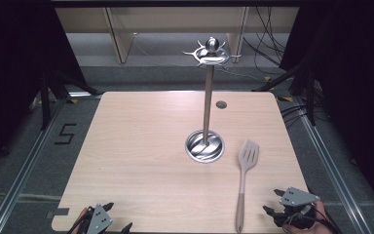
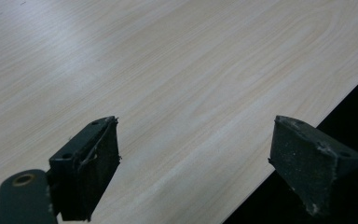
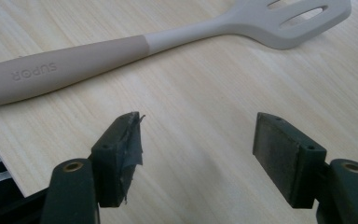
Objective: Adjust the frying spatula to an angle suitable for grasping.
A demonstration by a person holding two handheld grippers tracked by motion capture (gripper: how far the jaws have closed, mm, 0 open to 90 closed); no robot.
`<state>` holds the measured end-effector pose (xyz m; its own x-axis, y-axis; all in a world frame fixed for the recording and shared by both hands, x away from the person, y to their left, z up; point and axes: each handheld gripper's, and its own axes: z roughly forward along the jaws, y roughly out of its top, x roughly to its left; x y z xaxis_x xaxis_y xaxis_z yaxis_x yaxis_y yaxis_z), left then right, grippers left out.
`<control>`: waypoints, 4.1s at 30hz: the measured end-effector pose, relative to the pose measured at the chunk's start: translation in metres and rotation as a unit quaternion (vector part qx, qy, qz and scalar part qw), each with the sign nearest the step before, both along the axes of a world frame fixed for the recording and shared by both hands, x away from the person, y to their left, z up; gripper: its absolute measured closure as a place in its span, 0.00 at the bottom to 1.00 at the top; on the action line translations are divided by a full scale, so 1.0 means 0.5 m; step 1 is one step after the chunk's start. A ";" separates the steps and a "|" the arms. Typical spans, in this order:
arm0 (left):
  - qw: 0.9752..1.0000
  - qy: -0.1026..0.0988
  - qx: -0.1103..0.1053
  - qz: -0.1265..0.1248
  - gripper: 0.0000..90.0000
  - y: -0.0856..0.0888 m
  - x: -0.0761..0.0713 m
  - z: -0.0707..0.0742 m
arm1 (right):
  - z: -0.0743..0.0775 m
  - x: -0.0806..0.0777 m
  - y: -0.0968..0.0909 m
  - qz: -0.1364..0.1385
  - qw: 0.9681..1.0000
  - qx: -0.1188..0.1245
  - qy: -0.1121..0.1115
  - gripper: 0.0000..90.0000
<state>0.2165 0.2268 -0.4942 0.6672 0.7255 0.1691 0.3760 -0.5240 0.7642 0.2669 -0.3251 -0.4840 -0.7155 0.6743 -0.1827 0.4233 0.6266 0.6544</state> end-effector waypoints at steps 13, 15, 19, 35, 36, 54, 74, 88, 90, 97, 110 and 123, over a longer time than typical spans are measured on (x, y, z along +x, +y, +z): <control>1.000 -0.001 -0.002 0.001 0.17 0.000 0.000 -0.001 | 0.012 -0.012 0.019 0.040 0.999 0.004 0.022 0.84; 1.000 0.002 -0.009 0.005 0.17 -0.002 -0.001 -0.002 | 0.012 -0.015 0.026 0.054 0.998 0.005 0.023 0.92; 1.000 -0.001 -0.005 -0.002 0.17 0.001 0.000 0.001 | 0.013 -0.019 0.041 0.075 0.997 0.000 0.036 1.00; 1.000 0.005 -0.007 0.005 0.17 -0.001 0.000 -0.001 | -0.013 -0.023 0.101 0.129 0.988 -0.028 0.075 1.00; 1.000 0.000 -0.006 0.002 0.17 -0.001 0.000 -0.001 | -0.017 -0.021 0.106 0.127 0.988 -0.034 0.075 1.00; 1.000 0.001 -0.006 -0.002 0.17 -0.002 0.000 -0.001 | -0.014 0.004 0.158 0.158 0.984 0.004 0.085 1.00; 1.000 -0.003 -0.011 0.000 0.17 -0.005 0.000 -0.002 | -0.019 0.048 0.242 0.148 0.986 0.009 0.081 1.00; 1.000 0.003 -0.027 0.011 0.17 -0.009 -0.001 -0.008 | -0.016 0.109 0.312 0.162 0.984 -0.008 0.076 1.00; 1.000 0.011 -0.008 0.000 0.17 -0.005 0.001 -0.004 | -0.018 0.120 0.318 0.173 0.982 -0.008 0.068 1.00; 1.000 0.000 -0.003 0.002 0.17 -0.002 -0.001 0.000 | -0.005 0.130 0.322 0.186 0.980 -0.003 0.070 1.00; 1.000 -0.003 -0.010 0.006 0.17 -0.002 0.002 -0.006 | 0.054 0.180 0.235 0.164 0.984 -0.019 0.071 0.83; 1.000 0.002 -0.002 0.004 0.17 0.000 0.002 -0.005 | 0.028 0.230 0.250 0.240 0.958 -0.105 0.117 0.56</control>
